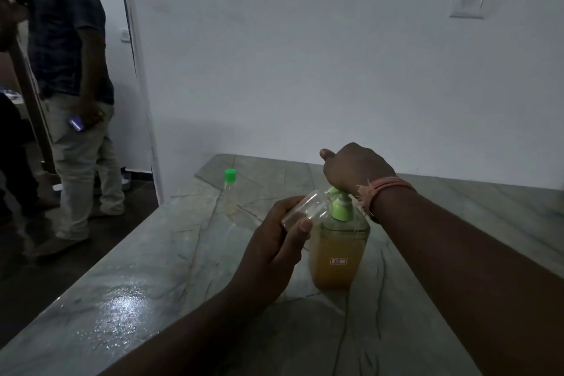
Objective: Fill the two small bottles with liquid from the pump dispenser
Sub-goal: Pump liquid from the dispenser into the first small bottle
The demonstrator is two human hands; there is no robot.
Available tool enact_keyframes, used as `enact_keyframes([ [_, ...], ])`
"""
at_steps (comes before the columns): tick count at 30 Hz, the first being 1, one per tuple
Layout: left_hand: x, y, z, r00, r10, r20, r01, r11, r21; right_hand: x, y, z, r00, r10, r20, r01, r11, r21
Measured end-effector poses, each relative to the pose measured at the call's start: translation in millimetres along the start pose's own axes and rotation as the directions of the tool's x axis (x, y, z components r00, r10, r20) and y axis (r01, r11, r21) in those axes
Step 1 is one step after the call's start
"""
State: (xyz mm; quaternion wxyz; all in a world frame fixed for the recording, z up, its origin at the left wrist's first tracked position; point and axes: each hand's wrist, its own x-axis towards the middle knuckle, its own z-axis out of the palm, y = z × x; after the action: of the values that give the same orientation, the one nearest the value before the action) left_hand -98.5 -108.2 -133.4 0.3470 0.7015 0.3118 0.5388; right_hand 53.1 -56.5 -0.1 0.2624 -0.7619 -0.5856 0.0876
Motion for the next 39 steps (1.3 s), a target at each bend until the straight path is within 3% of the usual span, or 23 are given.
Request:
enact_keyframes([
  [10, -2, 0, -1, 1.0, -0.008, 0.014, 0.008, 1.0, -0.017, 1, -1, -1, 0.999, -0.036, 0.018, 0.036, 0.999, -0.019],
  [15, -1, -3, -1, 1.0, -0.011, 0.015, 0.012, 0.999, -0.042, 4, 7, 9, 1.0, -0.007, 0.003, 0.007, 0.996, 0.094],
  [24, -3, 3, 1, 1.0, 0.013, 0.024, -0.012, 0.999, -0.035, 2, 2, 0, 0.996, -0.085, -0.011, 0.084, 0.994, -0.072],
  [30, -1, 0, 1, 0.999, 0.031, 0.021, -0.029, 0.996, -0.09, 6, 8, 12, 0.999, -0.041, 0.004, 0.041, 0.999, -0.005],
  [36, -2, 0, 2, 0.999, 0.03, 0.021, -0.028, 0.996, -0.089, 4, 1, 1, 0.993, -0.116, 0.014, 0.116, 0.988, -0.097],
  [39, 0, 0, 1, 0.999, 0.032, 0.015, -0.03, 0.992, -0.119, 3, 3, 5, 0.992, -0.124, -0.014, 0.124, 0.992, -0.033],
])
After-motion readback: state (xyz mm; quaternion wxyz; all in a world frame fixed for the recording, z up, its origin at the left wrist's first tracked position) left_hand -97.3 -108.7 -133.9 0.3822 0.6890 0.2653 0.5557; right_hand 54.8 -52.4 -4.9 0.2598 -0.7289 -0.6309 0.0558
